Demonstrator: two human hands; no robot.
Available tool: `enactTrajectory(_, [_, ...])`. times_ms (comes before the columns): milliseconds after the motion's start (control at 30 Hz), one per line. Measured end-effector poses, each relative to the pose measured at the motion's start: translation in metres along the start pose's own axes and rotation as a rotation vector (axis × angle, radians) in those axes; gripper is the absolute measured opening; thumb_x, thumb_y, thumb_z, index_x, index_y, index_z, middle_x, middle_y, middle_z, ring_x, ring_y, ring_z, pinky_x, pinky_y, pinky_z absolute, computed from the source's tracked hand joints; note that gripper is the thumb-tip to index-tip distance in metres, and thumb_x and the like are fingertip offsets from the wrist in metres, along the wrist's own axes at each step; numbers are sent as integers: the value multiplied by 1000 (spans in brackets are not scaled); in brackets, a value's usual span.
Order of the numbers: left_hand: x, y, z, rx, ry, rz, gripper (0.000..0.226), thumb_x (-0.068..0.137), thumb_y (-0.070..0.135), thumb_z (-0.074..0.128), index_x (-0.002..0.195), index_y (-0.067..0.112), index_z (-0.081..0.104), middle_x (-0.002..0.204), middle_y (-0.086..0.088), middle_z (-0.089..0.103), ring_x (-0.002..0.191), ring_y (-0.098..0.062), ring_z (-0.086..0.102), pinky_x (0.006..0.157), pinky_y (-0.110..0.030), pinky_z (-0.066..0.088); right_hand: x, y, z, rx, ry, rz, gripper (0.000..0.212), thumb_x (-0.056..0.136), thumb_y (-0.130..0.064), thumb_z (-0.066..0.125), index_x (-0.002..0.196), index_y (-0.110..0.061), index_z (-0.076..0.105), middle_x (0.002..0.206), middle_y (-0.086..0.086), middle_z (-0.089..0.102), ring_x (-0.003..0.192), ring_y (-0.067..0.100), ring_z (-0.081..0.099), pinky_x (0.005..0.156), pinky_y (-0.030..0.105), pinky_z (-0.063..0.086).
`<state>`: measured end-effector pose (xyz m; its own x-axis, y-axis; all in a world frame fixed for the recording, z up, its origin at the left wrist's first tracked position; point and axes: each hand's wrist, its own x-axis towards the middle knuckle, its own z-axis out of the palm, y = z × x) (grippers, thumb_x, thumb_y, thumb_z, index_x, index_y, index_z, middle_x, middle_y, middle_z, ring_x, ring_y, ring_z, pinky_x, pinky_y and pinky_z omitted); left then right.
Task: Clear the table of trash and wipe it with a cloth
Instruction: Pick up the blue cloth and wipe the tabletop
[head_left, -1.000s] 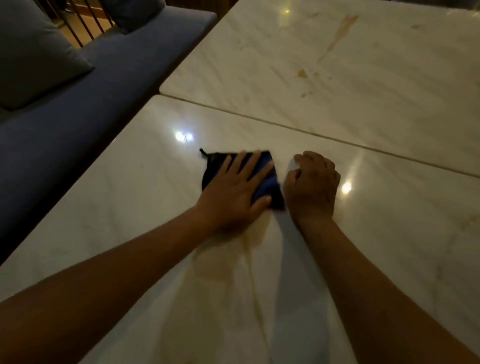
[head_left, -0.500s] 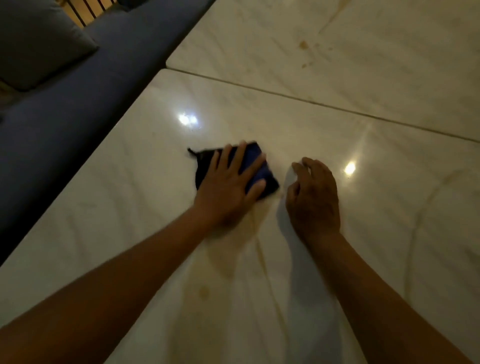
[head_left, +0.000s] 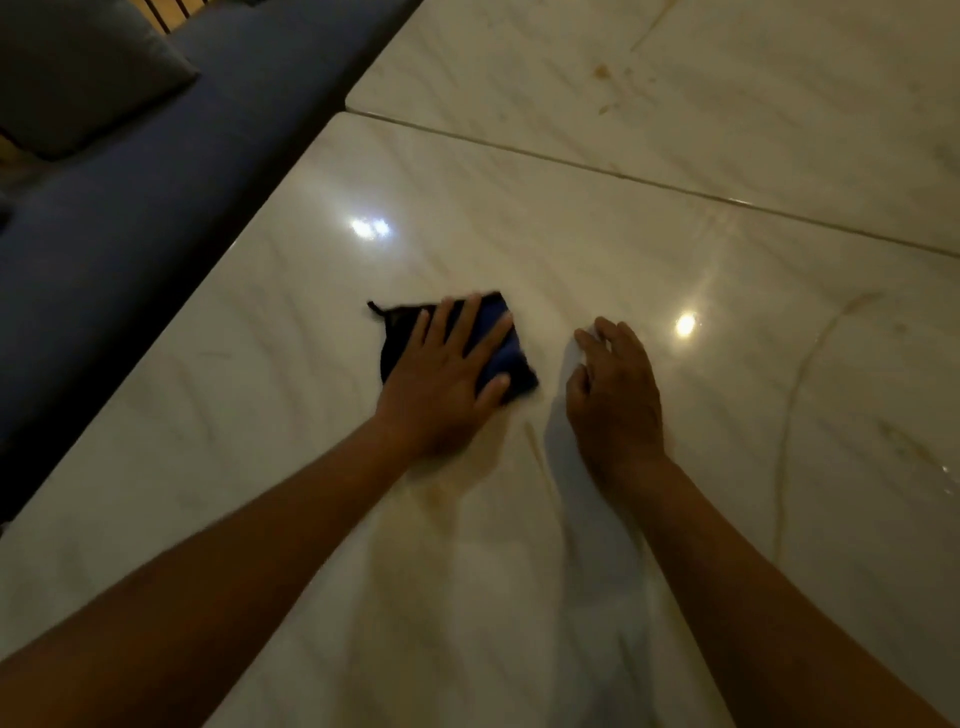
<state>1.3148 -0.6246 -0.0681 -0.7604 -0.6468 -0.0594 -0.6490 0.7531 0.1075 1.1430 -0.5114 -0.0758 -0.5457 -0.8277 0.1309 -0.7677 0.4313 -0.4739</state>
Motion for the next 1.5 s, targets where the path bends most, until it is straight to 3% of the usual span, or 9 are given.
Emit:
enactTrajectory(233, [-135, -18, 3, 65, -90, 273, 67, 100, 61, 27, 159, 36, 7, 168, -7, 2, 153, -35, 2, 123, -53, 6, -84, -50, -6, 30, 26, -73, 40, 89, -9, 48, 126, -11, 65, 136, 11, 58, 132, 30, 47, 112, 45, 38])
enactTrajectory(300, [-103, -40, 0, 60, -28, 106, 68, 98, 62, 24, 158, 33, 17, 166, -10, 13, 150, -39, 15, 119, -59, 17, -110, -65, 0, 30, 53, -103, 39, 89, -10, 49, 124, -11, 65, 134, 11, 60, 131, 30, 48, 111, 47, 39])
enactTrajectory(433, [-94, -44, 4, 3, -22, -195, 72, 95, 64, 8, 159, 31, 1, 167, -10, -5, 152, -36, -3, 123, -51, 0, -153, -84, 14, -56, 10, -124, 39, 90, -13, 47, 125, -9, 64, 133, 12, 61, 129, 30, 51, 111, 47, 39])
enactTrajectory(667, [-299, 15, 13, -40, -28, 5, 70, 100, 62, 28, 160, 30, 8, 167, -8, -1, 153, -34, -3, 122, -54, 8, -209, -95, 7, -87, -1, -137, 48, 87, -19, 36, 122, -4, 66, 129, 15, 63, 123, 31, 56, 106, 45, 44])
enactTrajectory(767, [-293, -21, 10, 29, -49, 156, 69, 99, 61, 32, 159, 33, 13, 167, -9, 8, 153, -36, 6, 122, -53, 9, -231, -106, 6, -101, -47, -247, 48, 87, -19, 37, 123, -4, 66, 130, 16, 62, 123, 31, 57, 106, 46, 45])
enactTrajectory(867, [-248, -60, 8, 33, -7, -117, 70, 95, 62, 26, 158, 32, 19, 165, -13, 18, 149, -41, 19, 120, -54, 14, -240, -109, 11, -79, -74, -238, 49, 88, -20, 37, 128, -5, 62, 135, 15, 59, 128, 31, 52, 110, 46, 41])
enactTrajectory(967, [-240, -55, 10, -28, 12, -423, 75, 94, 65, 13, 160, 29, 8, 167, -13, 1, 151, -39, 3, 122, -53, 1, -241, -106, 10, -95, -115, -249, 47, 92, -18, 41, 133, -5, 58, 140, 16, 54, 133, 32, 48, 113, 45, 37])
enactTrajectory(1267, [-371, 56, 27, -38, 24, -43, 71, 98, 63, 33, 159, 31, 15, 167, -9, 8, 153, -35, 5, 123, -53, 7, -265, -78, -14, -196, -235, -431, 51, 96, -27, 36, 140, -5, 50, 146, 17, 48, 137, 31, 42, 116, 39, 31])
enactTrajectory(1500, [-333, 60, 29, -72, 67, -623, 76, 96, 65, 14, 160, 26, 7, 167, -13, -2, 152, -39, -1, 122, -55, 2, -265, -48, -44, -55, -323, -521, 40, 95, -19, 52, 132, -7, 59, 138, 13, 55, 130, 29, 49, 108, 37, 39])
